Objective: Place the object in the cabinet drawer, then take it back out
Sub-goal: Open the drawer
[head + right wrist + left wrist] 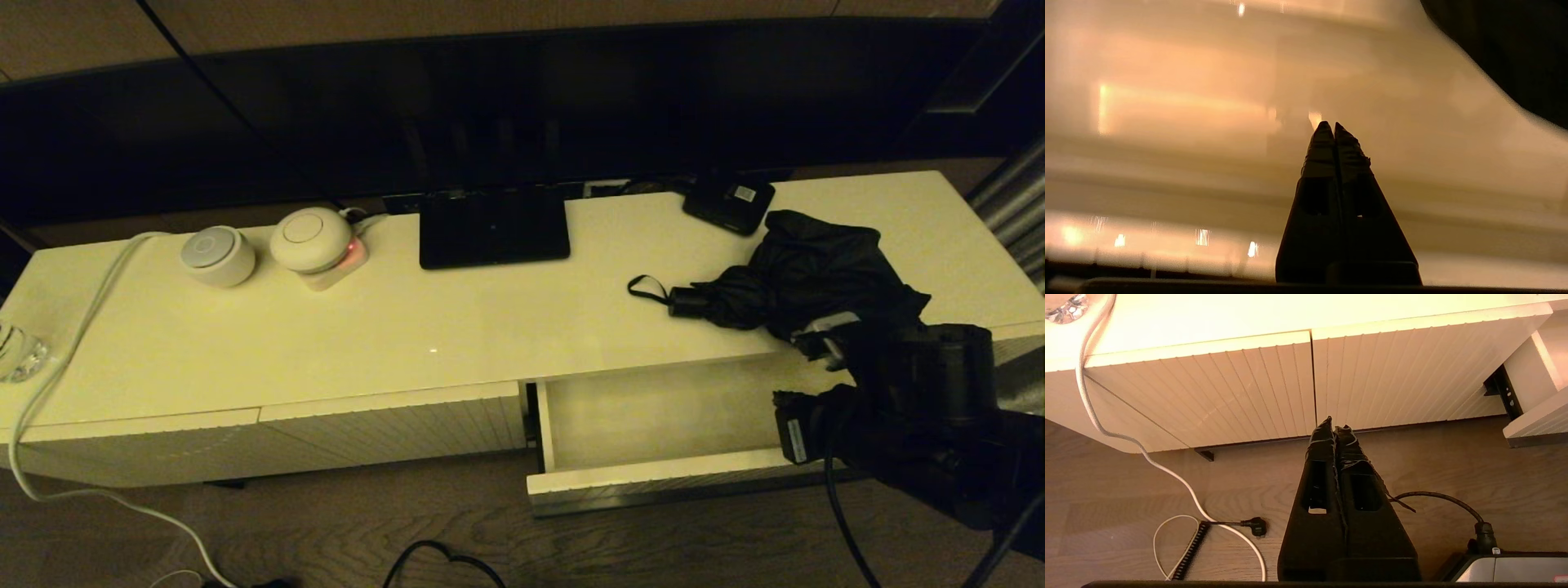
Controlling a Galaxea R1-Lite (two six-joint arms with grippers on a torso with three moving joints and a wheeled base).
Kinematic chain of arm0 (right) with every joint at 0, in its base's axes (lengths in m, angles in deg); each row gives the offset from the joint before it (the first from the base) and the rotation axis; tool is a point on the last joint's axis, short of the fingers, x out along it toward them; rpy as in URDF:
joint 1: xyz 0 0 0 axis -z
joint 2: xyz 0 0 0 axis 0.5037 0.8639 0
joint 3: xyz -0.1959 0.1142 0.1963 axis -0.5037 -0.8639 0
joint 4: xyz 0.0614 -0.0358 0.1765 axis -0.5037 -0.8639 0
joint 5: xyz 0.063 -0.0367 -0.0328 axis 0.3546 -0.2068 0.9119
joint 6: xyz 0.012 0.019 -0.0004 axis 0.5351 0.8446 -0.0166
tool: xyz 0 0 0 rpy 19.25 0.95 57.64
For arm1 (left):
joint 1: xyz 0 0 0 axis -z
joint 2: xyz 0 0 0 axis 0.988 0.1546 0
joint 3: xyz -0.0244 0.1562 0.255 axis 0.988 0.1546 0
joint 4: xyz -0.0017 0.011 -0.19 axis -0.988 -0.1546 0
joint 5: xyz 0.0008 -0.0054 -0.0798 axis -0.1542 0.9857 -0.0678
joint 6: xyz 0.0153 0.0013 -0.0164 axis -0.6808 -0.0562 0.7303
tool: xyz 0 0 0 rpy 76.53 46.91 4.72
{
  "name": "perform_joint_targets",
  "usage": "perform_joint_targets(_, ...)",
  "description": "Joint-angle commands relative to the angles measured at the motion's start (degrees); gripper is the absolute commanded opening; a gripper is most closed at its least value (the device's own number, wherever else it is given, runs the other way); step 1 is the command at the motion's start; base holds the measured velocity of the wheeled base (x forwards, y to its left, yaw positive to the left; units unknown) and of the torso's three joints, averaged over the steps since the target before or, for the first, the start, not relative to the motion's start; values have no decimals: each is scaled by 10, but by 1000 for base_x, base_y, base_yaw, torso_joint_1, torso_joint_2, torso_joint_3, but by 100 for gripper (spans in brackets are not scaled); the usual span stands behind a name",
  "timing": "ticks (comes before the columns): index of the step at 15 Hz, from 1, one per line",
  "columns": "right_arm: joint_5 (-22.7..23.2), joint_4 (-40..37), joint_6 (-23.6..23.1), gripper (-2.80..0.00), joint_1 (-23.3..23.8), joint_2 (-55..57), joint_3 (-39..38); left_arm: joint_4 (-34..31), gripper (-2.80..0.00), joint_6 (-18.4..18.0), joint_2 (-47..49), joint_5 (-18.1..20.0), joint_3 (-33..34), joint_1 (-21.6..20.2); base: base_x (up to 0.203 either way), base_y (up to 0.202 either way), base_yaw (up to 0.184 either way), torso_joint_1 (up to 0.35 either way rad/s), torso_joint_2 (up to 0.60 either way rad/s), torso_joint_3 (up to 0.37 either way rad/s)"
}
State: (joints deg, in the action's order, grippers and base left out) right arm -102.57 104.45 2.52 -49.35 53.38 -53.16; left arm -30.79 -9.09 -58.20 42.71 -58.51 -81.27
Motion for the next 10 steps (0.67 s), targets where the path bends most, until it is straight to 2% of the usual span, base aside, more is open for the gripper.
perform_joint_targets(1, -1, 4, 2, -280, 0, 49, 31, 0, -280, 0, 0, 0, 2, 0, 0, 0, 0, 0, 0, 0)
perform_joint_targets(7, 0, -1, 14, -280, 21, 88, 68, 0, -280, 0, 0, 0, 2, 0, 0, 0, 0, 0, 0, 0)
perform_joint_targets(10, -26, -33, 41, -280, 23, 108, 99, 0, -280, 0, 0, 0, 2, 0, 0, 0, 0, 0, 0, 0)
